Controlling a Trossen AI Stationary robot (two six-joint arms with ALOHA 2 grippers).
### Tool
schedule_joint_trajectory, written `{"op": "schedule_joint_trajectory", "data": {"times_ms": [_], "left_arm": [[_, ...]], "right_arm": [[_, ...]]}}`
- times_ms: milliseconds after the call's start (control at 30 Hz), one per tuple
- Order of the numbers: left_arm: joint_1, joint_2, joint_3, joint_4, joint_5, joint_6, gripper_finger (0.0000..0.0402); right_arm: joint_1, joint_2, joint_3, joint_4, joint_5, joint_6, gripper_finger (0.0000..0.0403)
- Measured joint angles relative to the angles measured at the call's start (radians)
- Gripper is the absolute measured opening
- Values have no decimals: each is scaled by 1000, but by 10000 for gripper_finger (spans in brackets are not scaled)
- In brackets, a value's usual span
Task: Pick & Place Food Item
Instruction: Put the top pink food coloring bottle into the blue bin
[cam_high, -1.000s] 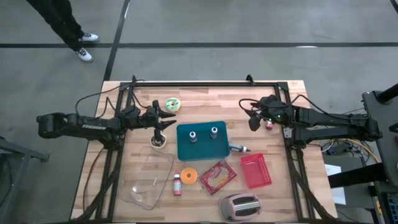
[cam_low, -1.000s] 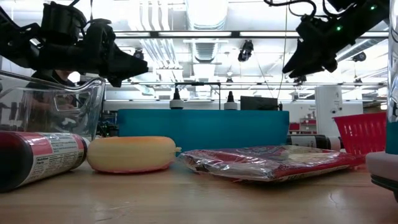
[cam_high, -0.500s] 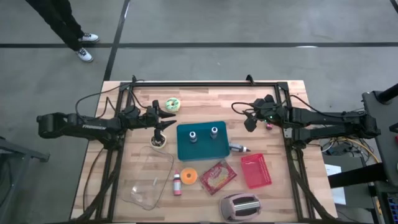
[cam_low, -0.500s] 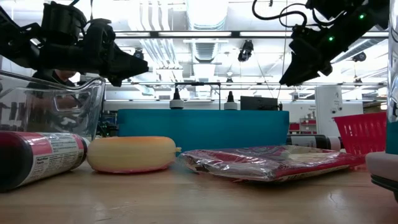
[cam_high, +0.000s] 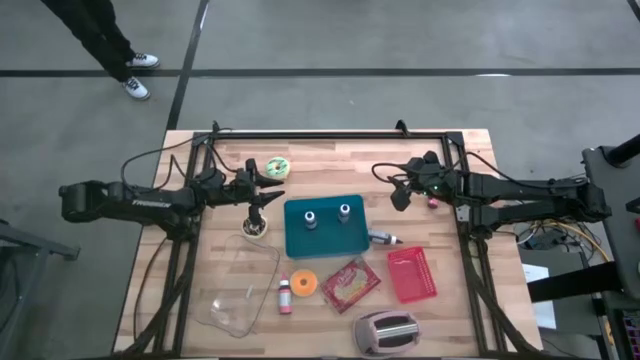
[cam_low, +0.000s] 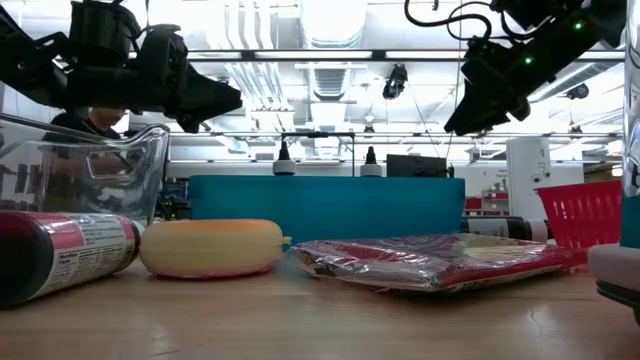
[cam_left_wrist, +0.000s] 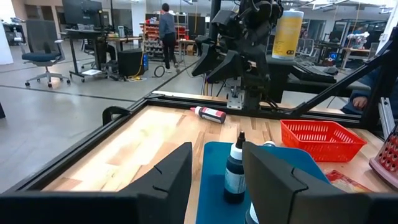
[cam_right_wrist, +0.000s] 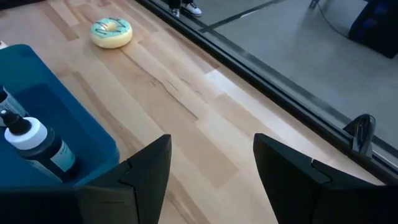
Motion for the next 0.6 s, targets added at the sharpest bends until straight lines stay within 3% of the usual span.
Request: {"op": "schedule_joint_trajectory", "data": {"times_ms": [600], "left_arm": [[0, 0, 0, -7, -24, 69, 145]], "right_arm": [[0, 0, -16, 21, -1, -7, 221]]}}
